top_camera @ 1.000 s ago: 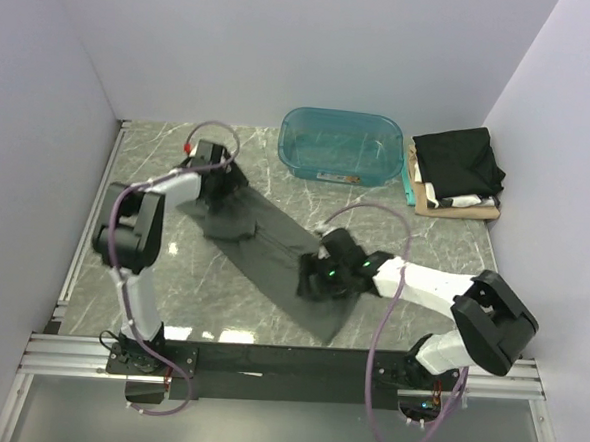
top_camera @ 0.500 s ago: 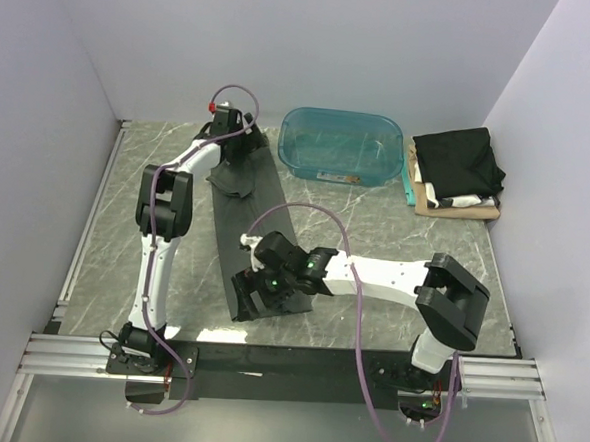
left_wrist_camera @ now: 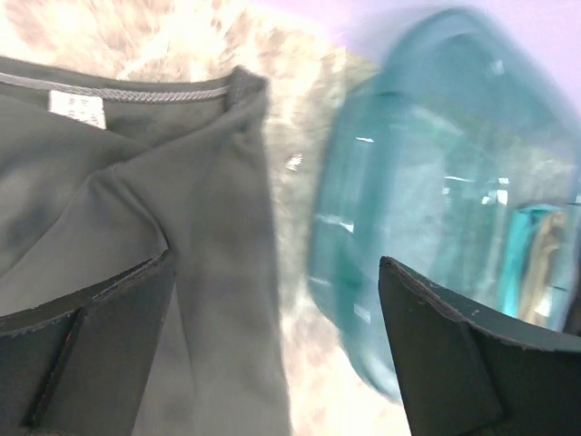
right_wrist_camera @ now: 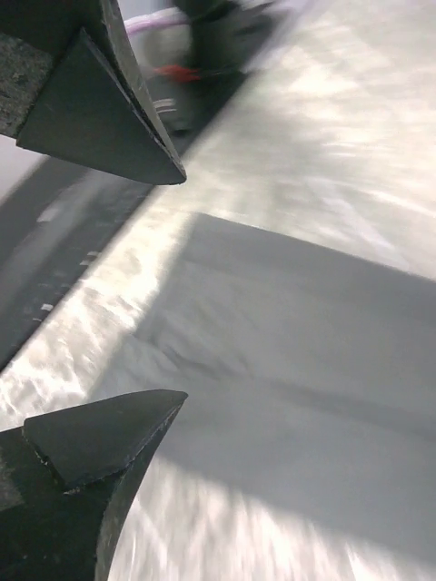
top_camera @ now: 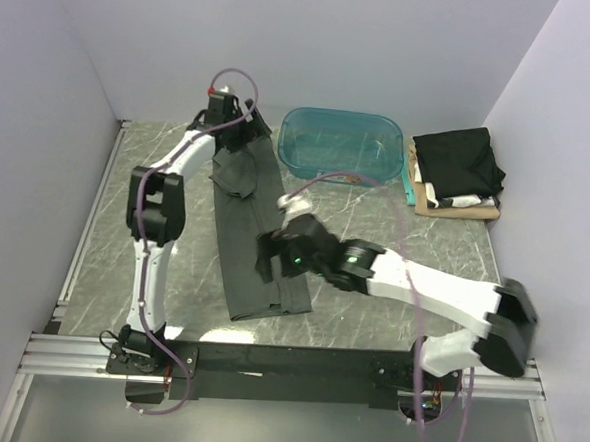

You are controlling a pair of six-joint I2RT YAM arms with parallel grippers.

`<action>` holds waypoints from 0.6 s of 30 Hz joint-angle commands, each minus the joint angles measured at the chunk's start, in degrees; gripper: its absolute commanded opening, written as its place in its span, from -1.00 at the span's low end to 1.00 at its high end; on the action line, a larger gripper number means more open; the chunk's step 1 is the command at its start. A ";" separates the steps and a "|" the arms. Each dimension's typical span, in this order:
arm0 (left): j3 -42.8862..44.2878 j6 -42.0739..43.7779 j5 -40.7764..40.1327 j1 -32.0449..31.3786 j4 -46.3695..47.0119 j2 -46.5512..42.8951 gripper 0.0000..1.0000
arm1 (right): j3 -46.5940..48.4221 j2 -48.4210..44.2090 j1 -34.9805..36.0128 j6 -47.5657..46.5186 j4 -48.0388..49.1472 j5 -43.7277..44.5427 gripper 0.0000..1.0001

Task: Fold and stack the t-shirts
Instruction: Fold the tshirt

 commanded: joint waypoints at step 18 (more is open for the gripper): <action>-63.27 -10.26 -16.25 -19.28 -1.70 -66.73 0.99 | -26.80 -30.13 -19.26 5.95 12.06 -1.43 1.00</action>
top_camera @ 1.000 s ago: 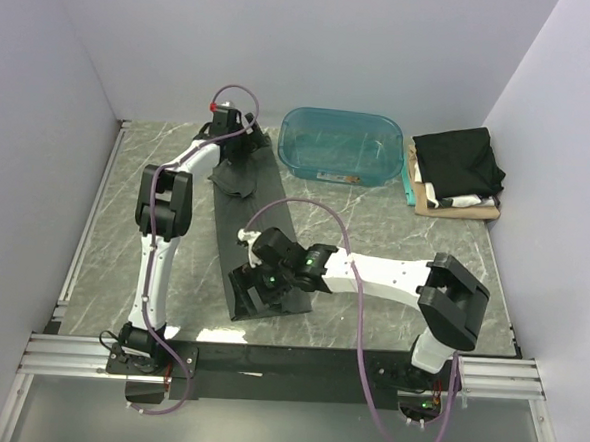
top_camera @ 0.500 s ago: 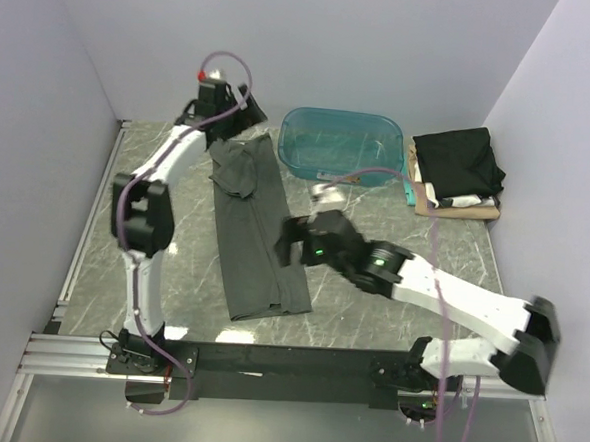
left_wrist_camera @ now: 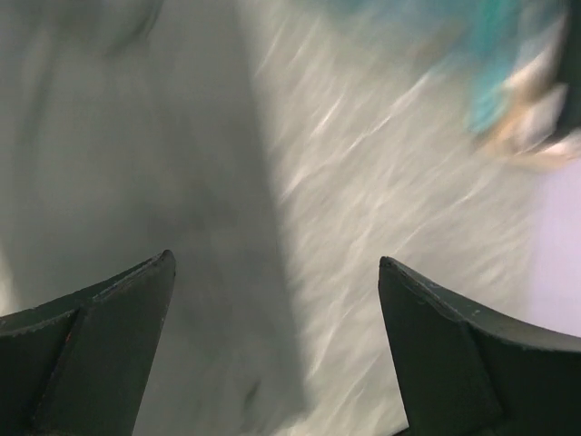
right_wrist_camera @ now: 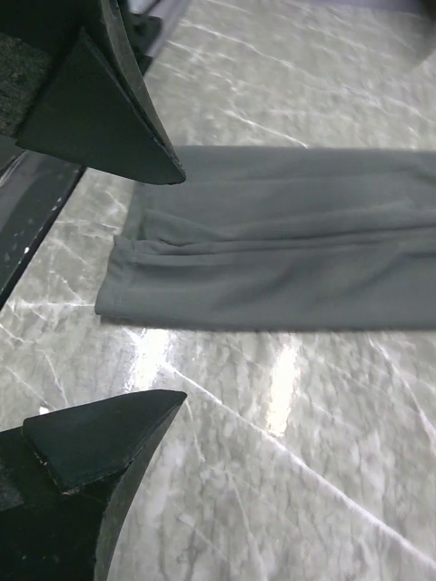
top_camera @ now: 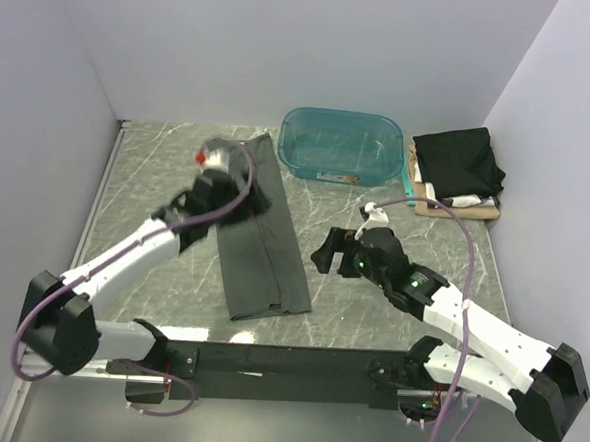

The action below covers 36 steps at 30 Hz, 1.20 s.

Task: Fold and stack the t-shirts
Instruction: Fold the tshirt

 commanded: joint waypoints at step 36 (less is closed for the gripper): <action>-33.23 -21.86 -6.75 -22.75 -14.91 -10.72 -0.43 | -12.73 11.09 0.50 -5.64 15.27 -22.76 0.42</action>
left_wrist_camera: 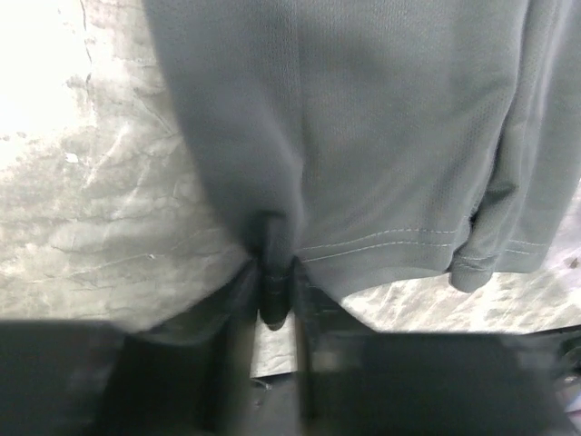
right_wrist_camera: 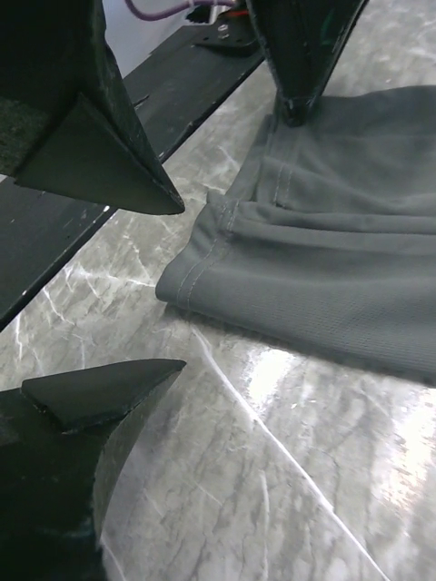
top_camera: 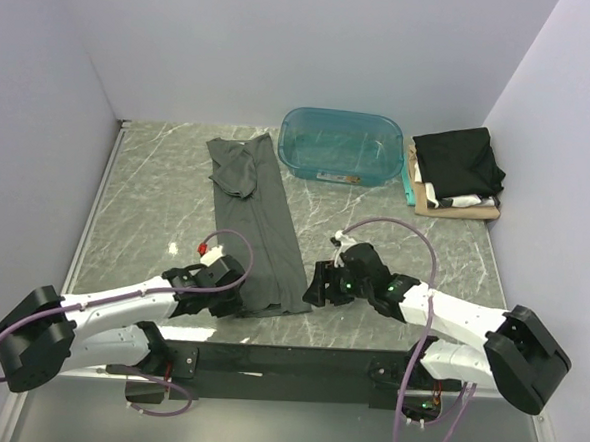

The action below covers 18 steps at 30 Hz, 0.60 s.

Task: Fold and stack the t-shirts
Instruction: Fold the tshirt

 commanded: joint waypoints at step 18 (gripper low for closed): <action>-0.76 -0.20 2.32 -0.32 -5.48 -1.97 -0.99 | 6.07 10.60 10.46 0.87 -2.07 6.83 -0.24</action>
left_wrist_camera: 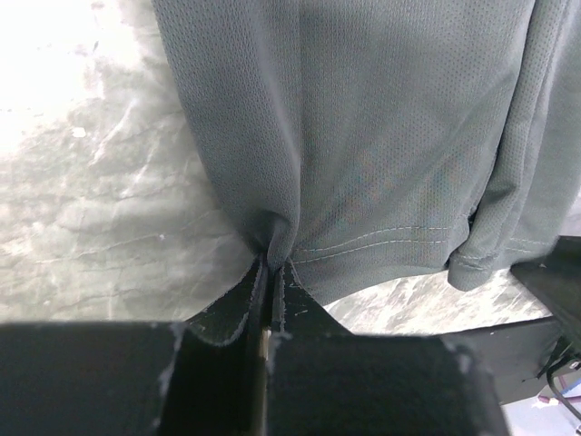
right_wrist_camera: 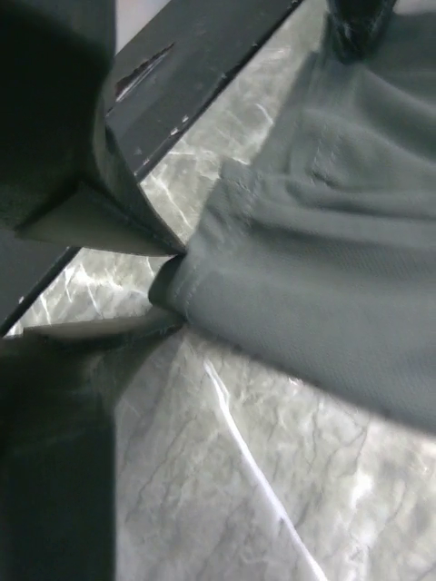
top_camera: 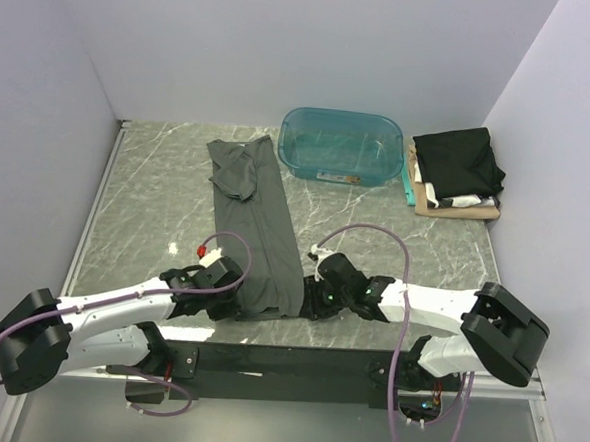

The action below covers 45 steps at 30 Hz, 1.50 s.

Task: Fold and stack the t-shirts
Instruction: Fold the tshirt

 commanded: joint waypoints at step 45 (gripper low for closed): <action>28.88 16.73 -2.29 32.45 11.86 20.47 -0.99 | 58.83 31.82 -14.77 -13.10 -13.84 4.95 -1.00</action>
